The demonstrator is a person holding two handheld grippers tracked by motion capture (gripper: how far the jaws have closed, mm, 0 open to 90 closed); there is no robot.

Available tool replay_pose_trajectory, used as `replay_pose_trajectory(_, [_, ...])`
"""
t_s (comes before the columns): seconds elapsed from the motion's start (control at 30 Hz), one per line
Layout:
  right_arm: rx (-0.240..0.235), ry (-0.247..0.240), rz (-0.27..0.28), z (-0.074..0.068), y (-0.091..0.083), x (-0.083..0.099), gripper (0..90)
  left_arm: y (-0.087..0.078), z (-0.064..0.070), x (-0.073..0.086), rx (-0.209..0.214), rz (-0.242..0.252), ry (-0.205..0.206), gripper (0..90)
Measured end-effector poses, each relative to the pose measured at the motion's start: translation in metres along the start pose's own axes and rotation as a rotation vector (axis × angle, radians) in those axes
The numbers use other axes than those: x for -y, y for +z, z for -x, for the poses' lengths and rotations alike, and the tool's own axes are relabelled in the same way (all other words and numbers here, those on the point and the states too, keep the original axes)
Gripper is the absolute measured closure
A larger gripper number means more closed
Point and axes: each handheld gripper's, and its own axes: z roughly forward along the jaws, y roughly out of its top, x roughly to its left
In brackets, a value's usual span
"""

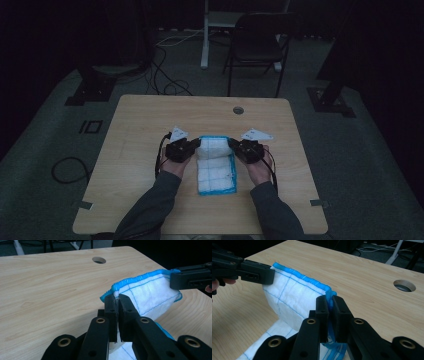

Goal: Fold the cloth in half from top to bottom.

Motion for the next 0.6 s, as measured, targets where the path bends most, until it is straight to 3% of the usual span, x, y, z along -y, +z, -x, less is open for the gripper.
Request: replay_pose_trajectory(0.6, [-0.004,-0.006,-0.011,-0.006,-0.009,0.014,84.8,-0.007,0.01,0.015,0.026,-0.002,-0.012,86.6])
